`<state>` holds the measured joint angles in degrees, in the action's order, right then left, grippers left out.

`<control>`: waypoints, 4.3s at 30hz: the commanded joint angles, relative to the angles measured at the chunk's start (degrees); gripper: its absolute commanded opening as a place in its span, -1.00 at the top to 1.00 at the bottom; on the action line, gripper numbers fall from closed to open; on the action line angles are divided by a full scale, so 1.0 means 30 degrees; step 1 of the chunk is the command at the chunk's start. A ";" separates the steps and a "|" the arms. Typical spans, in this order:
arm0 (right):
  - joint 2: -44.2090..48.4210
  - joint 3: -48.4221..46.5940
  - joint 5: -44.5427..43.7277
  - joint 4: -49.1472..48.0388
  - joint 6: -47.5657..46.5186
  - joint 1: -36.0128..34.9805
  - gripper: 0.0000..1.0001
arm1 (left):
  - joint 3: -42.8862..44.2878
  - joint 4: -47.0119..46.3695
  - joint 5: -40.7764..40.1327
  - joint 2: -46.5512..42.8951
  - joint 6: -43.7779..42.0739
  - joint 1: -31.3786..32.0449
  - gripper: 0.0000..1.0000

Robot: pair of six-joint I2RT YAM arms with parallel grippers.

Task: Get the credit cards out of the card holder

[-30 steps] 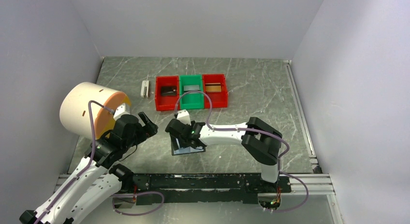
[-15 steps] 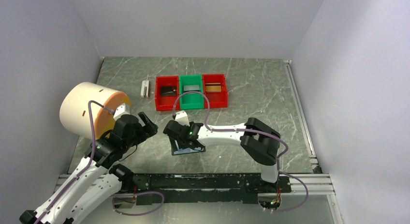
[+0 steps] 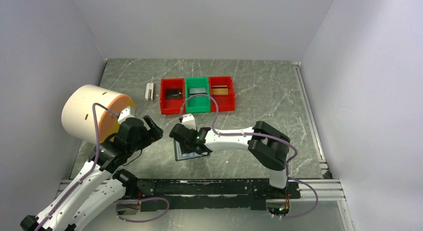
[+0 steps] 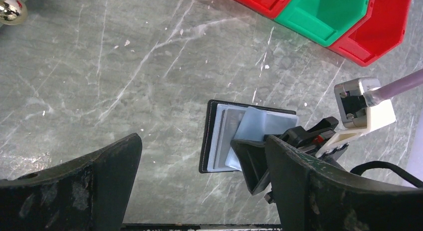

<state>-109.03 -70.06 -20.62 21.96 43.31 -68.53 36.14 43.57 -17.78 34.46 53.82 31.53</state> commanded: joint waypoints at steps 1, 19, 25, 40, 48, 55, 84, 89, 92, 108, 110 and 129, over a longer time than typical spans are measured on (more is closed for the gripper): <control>0.0643 0.1583 0.1338 -0.0980 0.0301 0.0585 0.17 | 0.0045 -0.0460 0.0390 0.0163 -0.0378 -0.0142 -0.97; 0.3644 1.0967 1.1028 -1.4674 0.4470 0.5058 0.45 | -0.2438 -1.1632 1.1765 0.6369 -0.2242 -0.0146 -0.82; 0.3349 1.2284 1.1693 -1.6799 0.5106 0.5415 0.44 | -0.3397 -1.6152 1.2693 0.8910 -0.0804 -0.0109 -0.75; 0.2978 1.3145 1.1769 -1.7775 0.5336 0.5592 0.44 | -0.4172 -2.2120 1.2838 1.4812 0.1066 -0.0109 -0.73; 0.3155 1.3412 1.1926 -1.8237 0.5418 0.5753 0.37 | -0.5717 -2.5732 1.5956 1.6173 0.2043 0.0034 -0.57; 0.4681 1.3205 1.2224 -1.7869 0.4517 0.5740 0.00 | -0.6007 -2.7669 1.7086 1.6044 0.2809 0.0066 -0.20; 1.1290 1.1691 0.6028 -0.8597 0.1430 0.4597 0.02 | -0.1788 -1.1987 0.6099 1.0161 0.0045 0.2004 -0.31; 0.8327 0.7941 0.2587 -0.5148 0.0412 0.2103 -0.14 | -0.2636 -0.7192 0.2052 0.5934 0.1699 0.1570 -0.50; 0.6292 0.5981 0.1422 -0.3606 0.0115 0.1048 -0.25 | -0.3096 -0.5174 0.0937 0.3661 0.2460 0.0810 -0.63; 0.0612 0.0414 -0.0176 0.0003 -0.1314 -0.0500 -0.43 | -0.2197 -0.0934 -0.1515 -0.1638 0.2816 0.0226 -0.73; 0.0190 0.0210 -0.0025 0.0048 -0.1406 -0.0532 -0.44 | -0.2068 -0.0836 -0.1573 -0.1657 0.2773 0.0242 -0.73; -0.0713 0.0394 -0.0837 0.0783 -0.0188 -0.0514 0.23 | -0.2203 -0.2027 -0.0468 -0.0783 0.1990 0.0233 -0.70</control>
<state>-109.60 -70.39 -21.89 20.97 41.98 -69.87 28.23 40.01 -20.43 30.68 61.47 32.53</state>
